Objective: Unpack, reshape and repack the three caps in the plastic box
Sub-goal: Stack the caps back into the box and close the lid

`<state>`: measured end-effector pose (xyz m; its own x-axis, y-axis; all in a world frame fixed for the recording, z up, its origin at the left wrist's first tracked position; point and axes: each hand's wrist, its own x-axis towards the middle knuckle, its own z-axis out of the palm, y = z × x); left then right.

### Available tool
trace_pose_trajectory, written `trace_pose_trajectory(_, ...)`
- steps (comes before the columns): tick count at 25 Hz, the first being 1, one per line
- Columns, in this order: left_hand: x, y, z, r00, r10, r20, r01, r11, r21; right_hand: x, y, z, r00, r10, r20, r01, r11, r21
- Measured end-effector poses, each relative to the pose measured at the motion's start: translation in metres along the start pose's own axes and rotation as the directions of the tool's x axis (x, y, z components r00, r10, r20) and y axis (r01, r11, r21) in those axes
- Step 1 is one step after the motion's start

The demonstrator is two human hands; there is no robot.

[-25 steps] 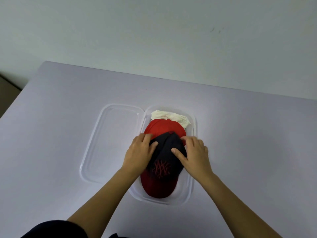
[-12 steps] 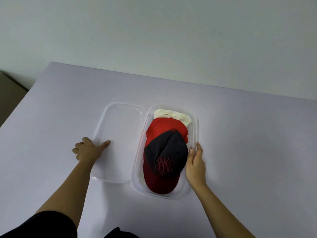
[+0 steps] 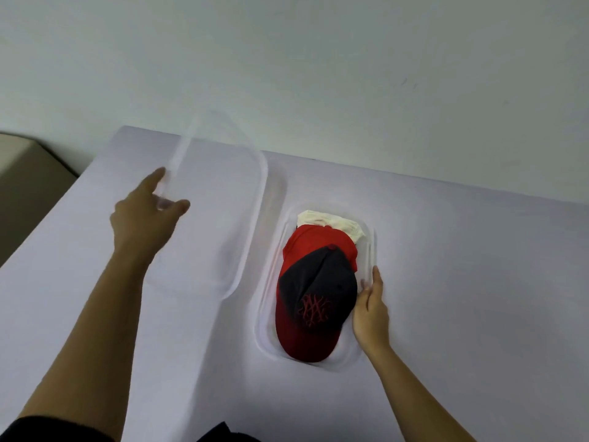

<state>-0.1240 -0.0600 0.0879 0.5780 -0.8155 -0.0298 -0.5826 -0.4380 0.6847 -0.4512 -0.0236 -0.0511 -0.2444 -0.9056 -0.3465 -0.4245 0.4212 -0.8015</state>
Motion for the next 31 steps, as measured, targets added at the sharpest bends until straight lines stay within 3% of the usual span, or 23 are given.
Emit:
trace_pose_trajectory(2, -0.009, 0.025, -0.010, 0.999, -0.013, 0.046, 0.023, 0.970, -0.240, 0.000, -0.001, 0.001, 1.000, -0.008, 0.014, 0.008, 0.998, 0.057)
trace_pose_trajectory(5, -0.027, 0.046, 0.004, 0.971, -0.007, 0.238, 0.138, 0.831, -0.539, -0.005, -0.023, -0.007, 0.994, -0.047, -0.095, 0.066, 0.975, 0.212)
trace_pose_trajectory(7, -0.044, 0.046, 0.025, 0.929, -0.003, 0.370, 0.227, 0.793, -0.565, -0.007, -0.054, -0.026, 0.998, -0.035, -0.052, 0.056, 0.865, 0.499)
trace_pose_trajectory(9, -0.061, 0.041, 0.047, 0.872, 0.003, 0.490, 0.286, 0.809, -0.514, -0.007, -0.084, -0.045, 0.995, -0.008, 0.101, -0.064, 0.717, 0.694)
trace_pose_trajectory(11, -0.071, 0.033, 0.067, 0.830, -0.008, 0.557, 0.298, 0.851, -0.432, -0.005, -0.093, -0.048, 0.989, -0.043, 0.139, -0.048, 0.804, 0.593)
trace_pose_trajectory(13, -0.074, 0.026, 0.086, 0.847, -0.047, 0.530, 0.261, 0.905, -0.336, -0.004, -0.084, -0.037, 0.999, -0.035, 0.028, 0.020, 0.917, 0.398)
trace_pose_trajectory(16, -0.079, 0.011, 0.115, 0.867, -0.015, 0.499, 0.114, 0.979, -0.168, -0.001, -0.057, -0.017, 0.999, 0.036, -0.037, -0.027, 0.974, 0.226)
trace_pose_trajectory(18, -0.087, -0.003, 0.134, 0.847, 0.082, 0.525, 0.001, 0.988, -0.156, 0.004, -0.044, -0.012, 0.998, 0.051, -0.025, -0.047, 0.990, 0.129)
trace_pose_trajectory(21, -0.090, -0.014, 0.152, 0.817, 0.160, 0.554, -0.100, 0.985, -0.138, 0.012, -0.042, -0.011, 0.998, 0.061, 0.010, -0.062, 0.995, 0.084)
trace_pose_trajectory(31, -0.080, -0.013, 0.172, 0.821, 0.131, 0.556, -0.140, 0.990, -0.026, 0.027, -0.039, -0.004, 0.992, 0.123, -0.038, -0.118, 0.985, 0.130)
